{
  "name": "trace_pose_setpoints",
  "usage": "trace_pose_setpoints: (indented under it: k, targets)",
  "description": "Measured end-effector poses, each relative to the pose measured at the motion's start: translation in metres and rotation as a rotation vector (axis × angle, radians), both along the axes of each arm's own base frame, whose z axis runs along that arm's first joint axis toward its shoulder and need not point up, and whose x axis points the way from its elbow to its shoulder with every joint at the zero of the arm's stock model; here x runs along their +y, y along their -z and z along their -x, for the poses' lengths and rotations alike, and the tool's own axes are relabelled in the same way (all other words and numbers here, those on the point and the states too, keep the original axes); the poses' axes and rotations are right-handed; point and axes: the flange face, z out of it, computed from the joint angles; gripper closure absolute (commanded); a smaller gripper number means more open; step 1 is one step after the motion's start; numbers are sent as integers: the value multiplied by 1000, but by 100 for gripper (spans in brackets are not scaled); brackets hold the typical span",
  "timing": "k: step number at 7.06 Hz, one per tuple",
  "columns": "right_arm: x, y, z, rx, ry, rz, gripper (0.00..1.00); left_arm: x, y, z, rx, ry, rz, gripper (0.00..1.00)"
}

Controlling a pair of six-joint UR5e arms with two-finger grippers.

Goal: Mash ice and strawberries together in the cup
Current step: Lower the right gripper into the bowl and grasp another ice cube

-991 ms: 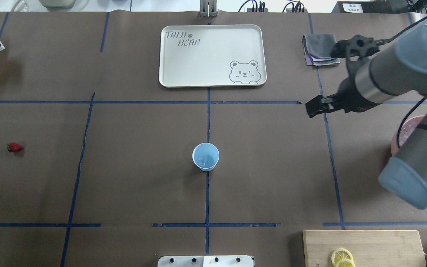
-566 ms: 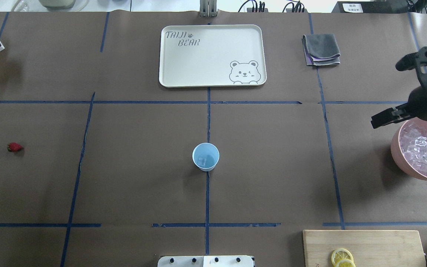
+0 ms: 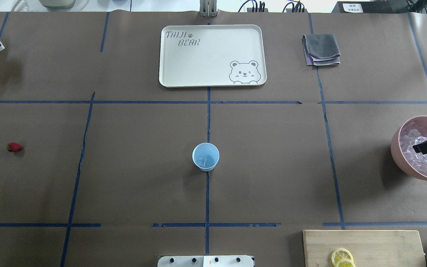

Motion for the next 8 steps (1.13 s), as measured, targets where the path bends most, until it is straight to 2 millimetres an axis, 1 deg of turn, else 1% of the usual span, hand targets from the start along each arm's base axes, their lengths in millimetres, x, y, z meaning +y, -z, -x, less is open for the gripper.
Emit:
trace_pose_setpoints:
  k: [1, 3, 4, 5, 6, 8]
  targets:
    - [0, -13, -3, 12, 6, 11, 16, 0, 0, 0, 0, 0, 0, 0]
    - [0, -34, -4, 45, 37, 37, 17, 0, 0, 0, 0, 0, 0, 0]
    - [-1, -38, -4, 60, 65, 42, 18, 0, 0, 0, 0, 0, 0, 0]
    - [-1, -39, -2, 70, 89, 47, 23, 0, 0, 0, 0, 0, 0, 0]
    - [0, -40, 1, 74, 105, 50, 25, 0, 0, 0, 0, -1, 0, 0]
    - [4, -44, 15, 81, 144, 54, 34, 0, -1, 0, 0, -2, -1, 0]
